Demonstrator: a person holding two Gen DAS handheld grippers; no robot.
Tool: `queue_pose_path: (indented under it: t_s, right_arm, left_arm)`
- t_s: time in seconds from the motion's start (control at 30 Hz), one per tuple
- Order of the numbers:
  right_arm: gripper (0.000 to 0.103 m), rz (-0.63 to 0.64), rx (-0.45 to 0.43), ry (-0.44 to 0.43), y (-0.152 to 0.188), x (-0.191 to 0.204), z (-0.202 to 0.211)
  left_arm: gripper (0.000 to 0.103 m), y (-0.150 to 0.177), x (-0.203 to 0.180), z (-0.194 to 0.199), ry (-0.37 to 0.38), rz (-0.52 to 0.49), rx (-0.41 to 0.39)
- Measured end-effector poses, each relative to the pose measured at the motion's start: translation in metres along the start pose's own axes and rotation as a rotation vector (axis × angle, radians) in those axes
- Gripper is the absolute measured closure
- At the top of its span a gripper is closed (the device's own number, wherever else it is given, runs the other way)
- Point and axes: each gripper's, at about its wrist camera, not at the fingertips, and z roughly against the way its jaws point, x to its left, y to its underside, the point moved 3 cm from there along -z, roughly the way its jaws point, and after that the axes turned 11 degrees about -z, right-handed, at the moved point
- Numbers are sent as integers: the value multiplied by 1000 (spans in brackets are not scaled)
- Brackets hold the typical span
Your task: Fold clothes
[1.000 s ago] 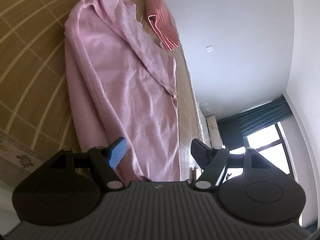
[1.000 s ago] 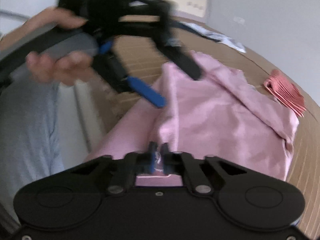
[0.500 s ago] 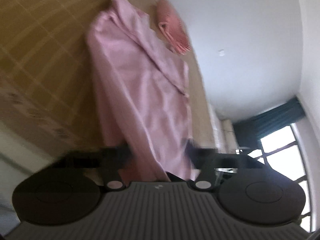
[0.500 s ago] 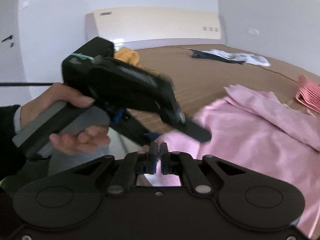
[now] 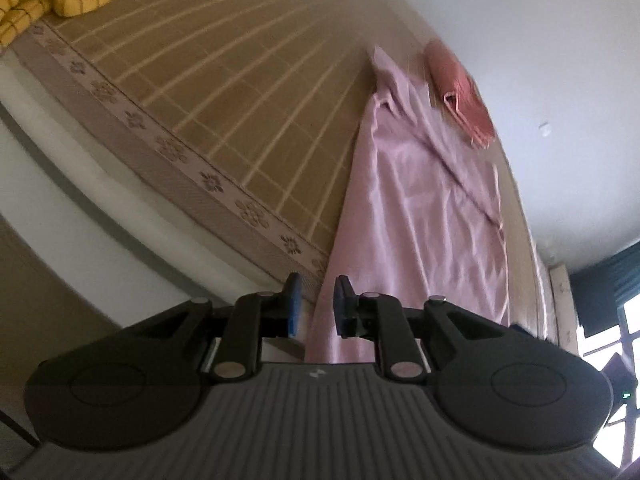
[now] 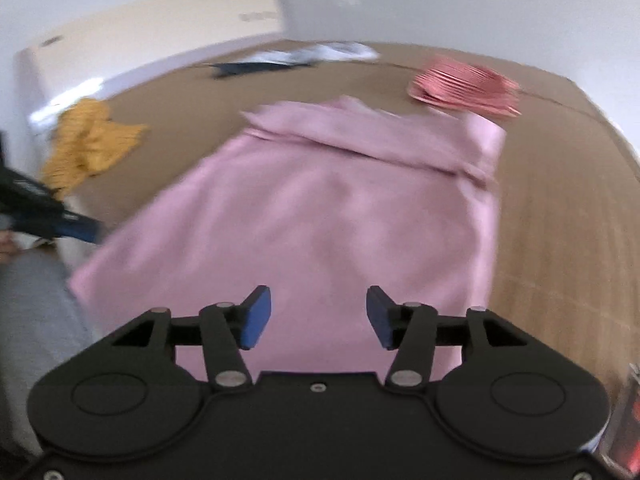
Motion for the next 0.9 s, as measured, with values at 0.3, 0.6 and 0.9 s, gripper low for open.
queue_pose_path:
  t_s: [0.3, 0.6, 0.9]
  right_arm:
    - [32, -72, -37, 215, 2, -34, -16]
    - [26, -78, -26, 223, 8, -51, -26]
    - [22, -68, -15, 221, 11, -47, -20]
  left_arm:
    - [51, -18, -47, -15, 104, -131, -26]
    - [47, -14, -53, -44, 46, -223, 124]
    - [44, 0, -37, -9, -62, -318, 182]
